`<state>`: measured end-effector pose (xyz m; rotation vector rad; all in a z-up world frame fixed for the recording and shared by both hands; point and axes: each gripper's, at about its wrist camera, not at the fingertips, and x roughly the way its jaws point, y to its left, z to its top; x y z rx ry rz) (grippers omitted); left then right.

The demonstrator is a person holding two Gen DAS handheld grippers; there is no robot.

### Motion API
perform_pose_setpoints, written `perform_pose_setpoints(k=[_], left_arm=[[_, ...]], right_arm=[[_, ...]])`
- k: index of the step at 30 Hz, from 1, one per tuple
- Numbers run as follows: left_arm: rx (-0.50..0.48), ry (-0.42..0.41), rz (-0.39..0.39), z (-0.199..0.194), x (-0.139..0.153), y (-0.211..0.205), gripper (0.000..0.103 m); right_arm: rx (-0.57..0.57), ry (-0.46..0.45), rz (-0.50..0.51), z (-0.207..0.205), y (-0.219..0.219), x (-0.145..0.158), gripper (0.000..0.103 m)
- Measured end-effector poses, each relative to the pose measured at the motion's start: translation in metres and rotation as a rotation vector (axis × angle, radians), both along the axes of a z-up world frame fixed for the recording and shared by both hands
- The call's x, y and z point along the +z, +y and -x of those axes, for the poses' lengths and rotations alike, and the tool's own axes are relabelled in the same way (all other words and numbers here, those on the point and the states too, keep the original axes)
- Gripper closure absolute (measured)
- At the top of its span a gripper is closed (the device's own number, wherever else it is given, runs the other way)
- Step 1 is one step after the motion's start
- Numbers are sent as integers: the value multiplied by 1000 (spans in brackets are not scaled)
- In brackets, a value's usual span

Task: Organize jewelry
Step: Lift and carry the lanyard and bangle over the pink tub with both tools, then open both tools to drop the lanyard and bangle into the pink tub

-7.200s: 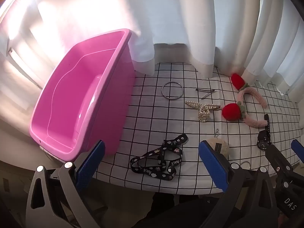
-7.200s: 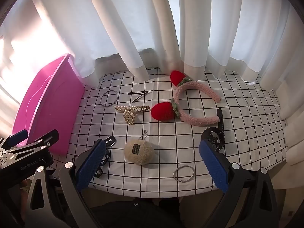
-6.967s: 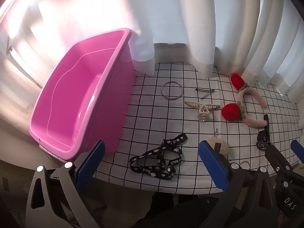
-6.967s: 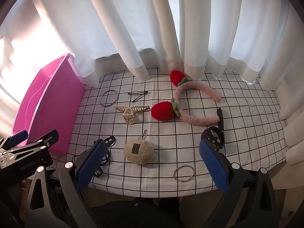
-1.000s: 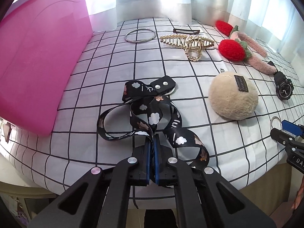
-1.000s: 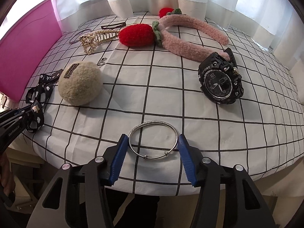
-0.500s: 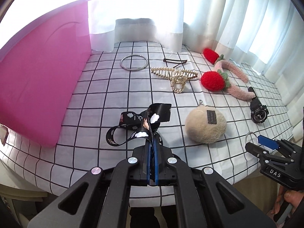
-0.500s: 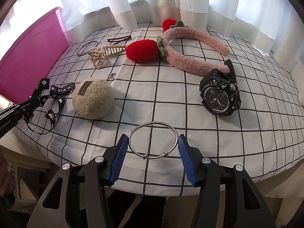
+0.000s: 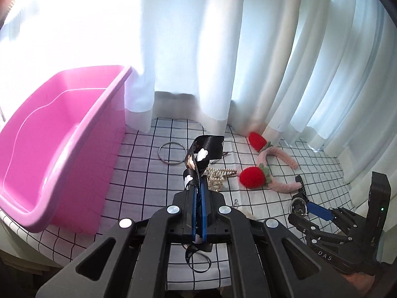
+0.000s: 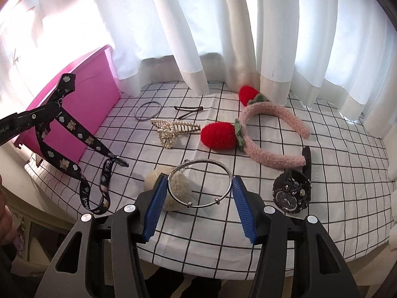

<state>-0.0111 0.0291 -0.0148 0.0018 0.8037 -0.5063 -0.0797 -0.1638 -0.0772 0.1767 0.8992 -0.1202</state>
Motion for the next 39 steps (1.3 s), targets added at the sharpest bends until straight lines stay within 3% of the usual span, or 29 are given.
perform_pose_setpoints(k=[12, 19, 27, 32, 39], left_arm=[[89, -222, 64, -44, 121, 50, 100], [185, -246, 68, -87, 152, 109, 100], [349, -166, -16, -132, 112, 185, 100], [403, -46, -50, -149, 59, 212, 100], [436, 135, -114, -163, -8, 222, 100]], right_arm=[[207, -237, -10, -71, 50, 100, 50], [388, -320, -24, -129, 113, 139, 50], [541, -292, -59, -197, 190, 138, 50], [603, -184, -57, -232, 234, 109, 50], [644, -28, 33, -259, 271, 67, 50]])
